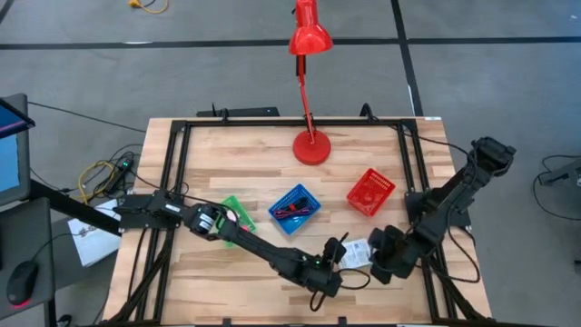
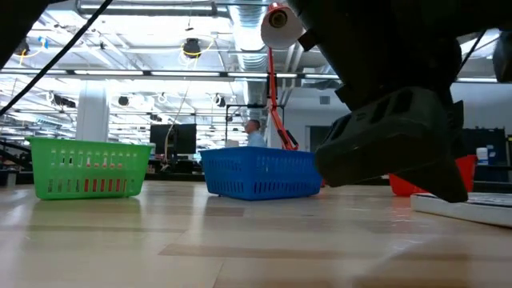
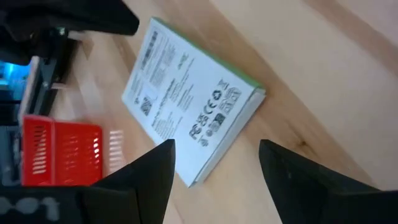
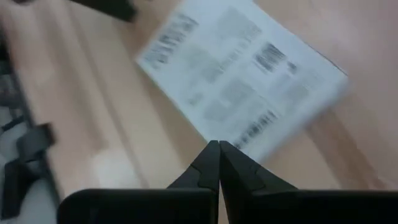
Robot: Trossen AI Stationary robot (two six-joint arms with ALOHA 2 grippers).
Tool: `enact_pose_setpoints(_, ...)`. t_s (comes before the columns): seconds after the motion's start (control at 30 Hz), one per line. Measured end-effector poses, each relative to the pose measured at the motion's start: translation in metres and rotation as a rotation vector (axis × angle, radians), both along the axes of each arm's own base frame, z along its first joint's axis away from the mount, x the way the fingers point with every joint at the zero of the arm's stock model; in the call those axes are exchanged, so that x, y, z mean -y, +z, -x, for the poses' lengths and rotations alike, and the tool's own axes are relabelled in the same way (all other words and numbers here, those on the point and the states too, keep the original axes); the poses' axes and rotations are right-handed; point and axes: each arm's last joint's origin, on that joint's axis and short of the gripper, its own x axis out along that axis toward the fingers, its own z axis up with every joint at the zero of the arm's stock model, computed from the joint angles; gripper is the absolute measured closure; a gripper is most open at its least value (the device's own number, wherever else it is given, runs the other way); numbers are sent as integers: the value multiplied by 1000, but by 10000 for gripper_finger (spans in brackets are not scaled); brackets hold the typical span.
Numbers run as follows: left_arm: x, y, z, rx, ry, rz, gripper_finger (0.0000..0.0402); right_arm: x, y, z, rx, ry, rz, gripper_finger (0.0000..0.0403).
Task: Pick and place items into bin
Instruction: Put the card reader box into the red basket
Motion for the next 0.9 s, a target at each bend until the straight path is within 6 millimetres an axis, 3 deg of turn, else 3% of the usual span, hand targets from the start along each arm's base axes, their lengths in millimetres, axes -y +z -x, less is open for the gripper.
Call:
enact_pose_setpoints(0.33, -12, 0, -7, -5, -11, 52, 178, -8, -25, -2, -89, -59, 65, 403)
enact_pose_setpoints(0.53, -24, -2, -11, -24, -12, 82, 178, -6, -29, -6, -103, -71, 72, 403)
enact_pose_setpoints(0.77, -18, -8, -1, -108, -61, 22, 178, -6, -29, -5, -106, -56, 87, 403)
enact_pose_setpoints(0.9, -15, -6, -3, -52, -37, 13, 178, -6, -30, -5, -90, -52, 99, 403)
